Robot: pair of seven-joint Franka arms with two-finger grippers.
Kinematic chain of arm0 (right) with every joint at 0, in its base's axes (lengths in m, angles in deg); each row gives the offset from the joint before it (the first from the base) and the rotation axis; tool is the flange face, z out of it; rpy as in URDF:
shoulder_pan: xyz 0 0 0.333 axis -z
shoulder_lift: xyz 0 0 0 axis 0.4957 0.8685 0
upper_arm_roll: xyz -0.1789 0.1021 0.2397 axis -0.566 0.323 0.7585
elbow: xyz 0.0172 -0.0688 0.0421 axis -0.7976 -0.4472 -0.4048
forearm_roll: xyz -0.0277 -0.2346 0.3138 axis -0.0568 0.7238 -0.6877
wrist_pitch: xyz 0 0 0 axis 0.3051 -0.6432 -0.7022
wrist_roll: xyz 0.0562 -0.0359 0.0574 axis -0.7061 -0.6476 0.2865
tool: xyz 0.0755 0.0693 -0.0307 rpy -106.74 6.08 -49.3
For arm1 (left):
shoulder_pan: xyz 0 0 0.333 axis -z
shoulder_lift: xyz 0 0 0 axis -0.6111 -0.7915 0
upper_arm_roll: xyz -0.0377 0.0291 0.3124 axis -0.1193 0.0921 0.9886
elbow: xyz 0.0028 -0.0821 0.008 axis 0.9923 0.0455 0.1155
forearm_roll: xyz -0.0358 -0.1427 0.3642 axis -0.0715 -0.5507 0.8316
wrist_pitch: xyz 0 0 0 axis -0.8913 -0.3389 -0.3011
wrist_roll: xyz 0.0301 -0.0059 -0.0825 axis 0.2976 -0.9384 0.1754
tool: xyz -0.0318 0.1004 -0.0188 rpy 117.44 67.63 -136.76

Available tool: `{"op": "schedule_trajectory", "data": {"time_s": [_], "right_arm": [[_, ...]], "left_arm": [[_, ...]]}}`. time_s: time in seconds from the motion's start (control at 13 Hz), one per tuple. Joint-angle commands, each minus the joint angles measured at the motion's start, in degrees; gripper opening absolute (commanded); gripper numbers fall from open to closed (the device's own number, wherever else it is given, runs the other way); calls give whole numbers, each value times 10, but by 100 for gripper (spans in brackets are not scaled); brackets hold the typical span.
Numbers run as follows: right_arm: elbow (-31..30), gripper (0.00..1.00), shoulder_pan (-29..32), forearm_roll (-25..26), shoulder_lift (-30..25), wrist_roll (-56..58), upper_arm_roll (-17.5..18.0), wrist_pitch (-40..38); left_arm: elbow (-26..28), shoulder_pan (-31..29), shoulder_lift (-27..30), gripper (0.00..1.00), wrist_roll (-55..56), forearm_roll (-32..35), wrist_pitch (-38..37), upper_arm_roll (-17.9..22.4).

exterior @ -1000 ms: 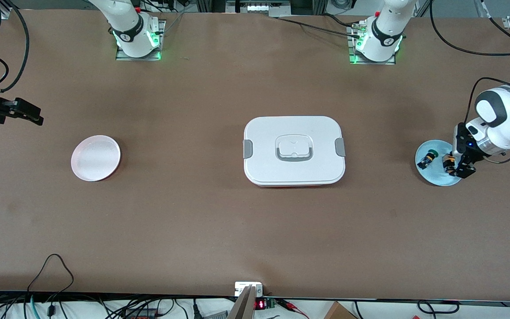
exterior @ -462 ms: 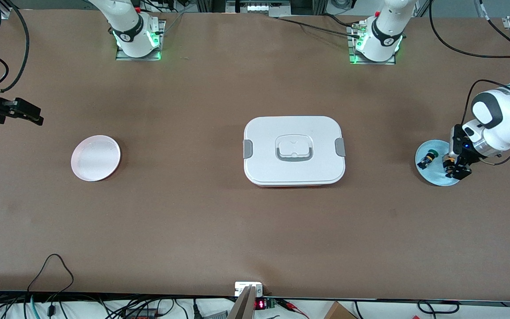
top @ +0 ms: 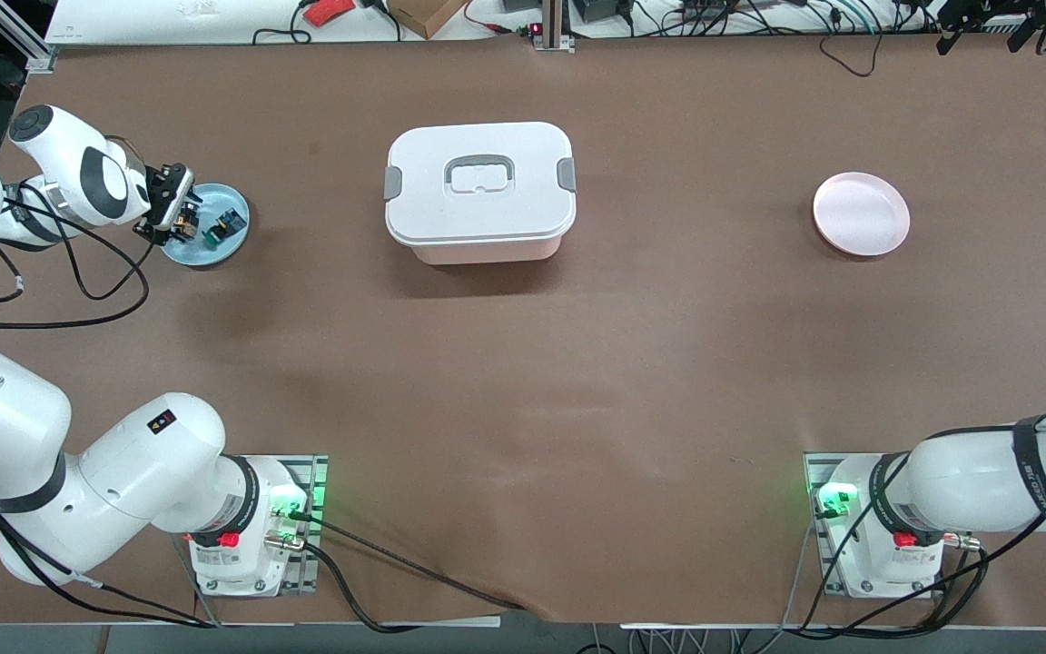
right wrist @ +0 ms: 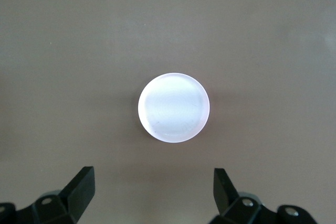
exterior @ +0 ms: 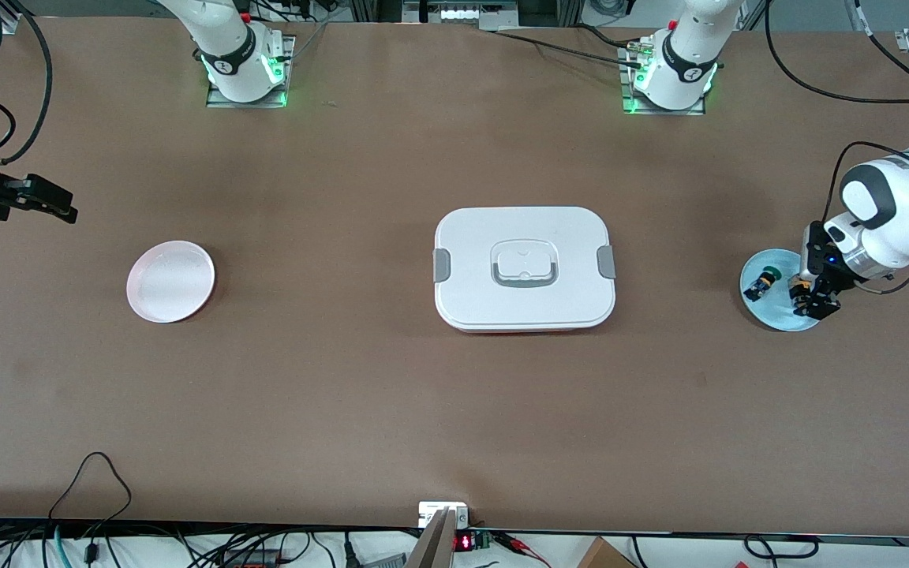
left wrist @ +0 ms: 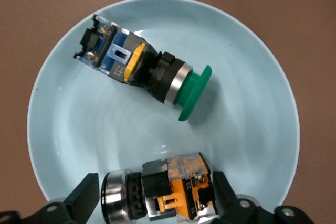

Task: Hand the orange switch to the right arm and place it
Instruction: 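Lower the left gripper and grasp the orange-capped switch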

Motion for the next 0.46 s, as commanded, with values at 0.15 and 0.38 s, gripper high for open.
{"op": "schedule_trajectory", "data": {"time_s": [0.15, 0.38], "right_arm": [[12, 100, 1, -7, 4, 5, 0, -10], [12, 100, 1, -8, 4, 4, 0, -9]], "left_arm": [[-8, -11, -4, 0, -42, 12, 3, -17], [-15, -38, -6, 0, -39, 6, -7, -48]]}}
